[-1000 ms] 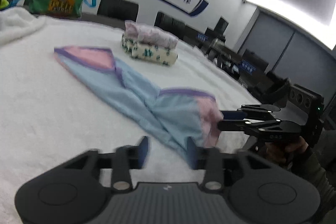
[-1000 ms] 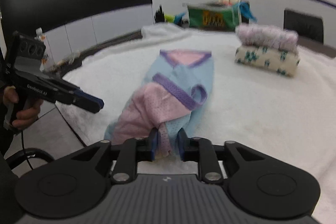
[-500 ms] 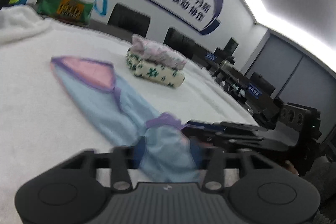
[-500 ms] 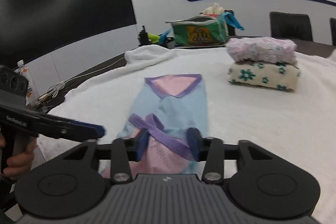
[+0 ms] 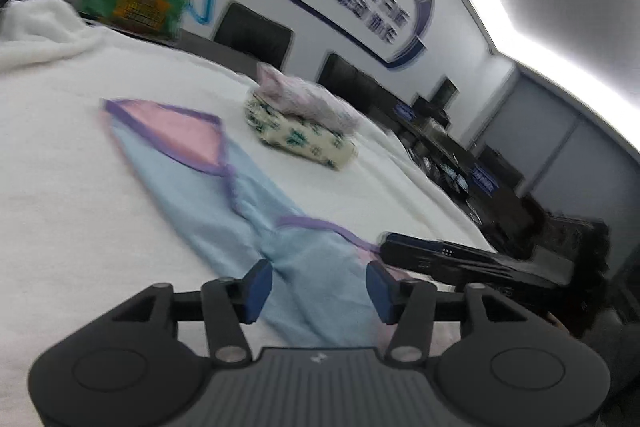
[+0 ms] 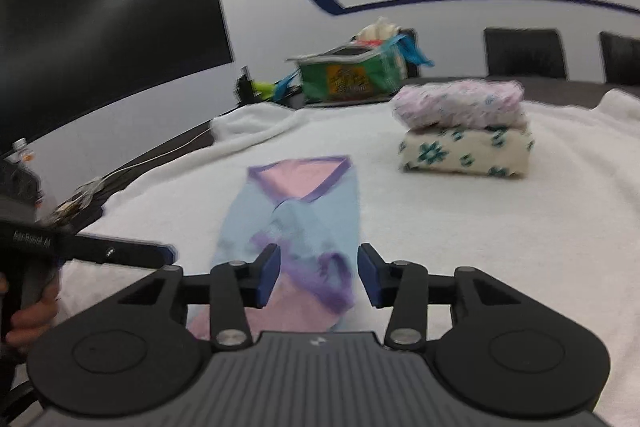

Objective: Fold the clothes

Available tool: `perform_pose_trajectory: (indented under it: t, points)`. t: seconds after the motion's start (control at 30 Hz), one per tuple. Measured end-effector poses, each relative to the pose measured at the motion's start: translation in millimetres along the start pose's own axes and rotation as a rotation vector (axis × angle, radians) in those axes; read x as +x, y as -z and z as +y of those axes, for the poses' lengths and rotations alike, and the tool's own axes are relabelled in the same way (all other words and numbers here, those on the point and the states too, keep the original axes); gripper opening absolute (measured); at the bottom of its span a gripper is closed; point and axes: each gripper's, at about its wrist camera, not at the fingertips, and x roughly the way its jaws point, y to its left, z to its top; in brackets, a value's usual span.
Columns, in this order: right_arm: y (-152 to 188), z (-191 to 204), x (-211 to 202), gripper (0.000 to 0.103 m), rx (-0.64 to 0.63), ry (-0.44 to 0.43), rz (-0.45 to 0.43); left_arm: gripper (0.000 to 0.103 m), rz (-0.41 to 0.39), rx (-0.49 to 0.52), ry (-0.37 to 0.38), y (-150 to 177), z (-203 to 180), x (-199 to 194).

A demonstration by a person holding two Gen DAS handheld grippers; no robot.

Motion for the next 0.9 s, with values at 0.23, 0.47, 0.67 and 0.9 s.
perform_pose_trajectory:
  t: [0.23, 0.47, 0.67, 0.9]
  points:
    - [-10.3, 19.6, 32.7, 0.006, -0.034, -0.106, 0.056, 0.002, -0.016, -0.036, 0.022, 7.7, -4.8, 12.5]
    - [-49.0, 37.3, 90.0, 0.038, -0.125, -0.028, 0.104, 0.032, -0.035, -0.171, -0.12, -1.2, 24.1, -0.6]
    - [-103.8, -15.2, 121.1, 0.042, -0.09, -0.056, 0.116, 0.056, -0.102, -0.191, -0.352, -86.6, 61.3, 8.8]
    - [-127.1, -25.6, 230.3, 0.039, -0.15, 0.062, 0.271, 0.041, -0.019, -0.162, -0.542, -135.1, 113.3, 79.4]
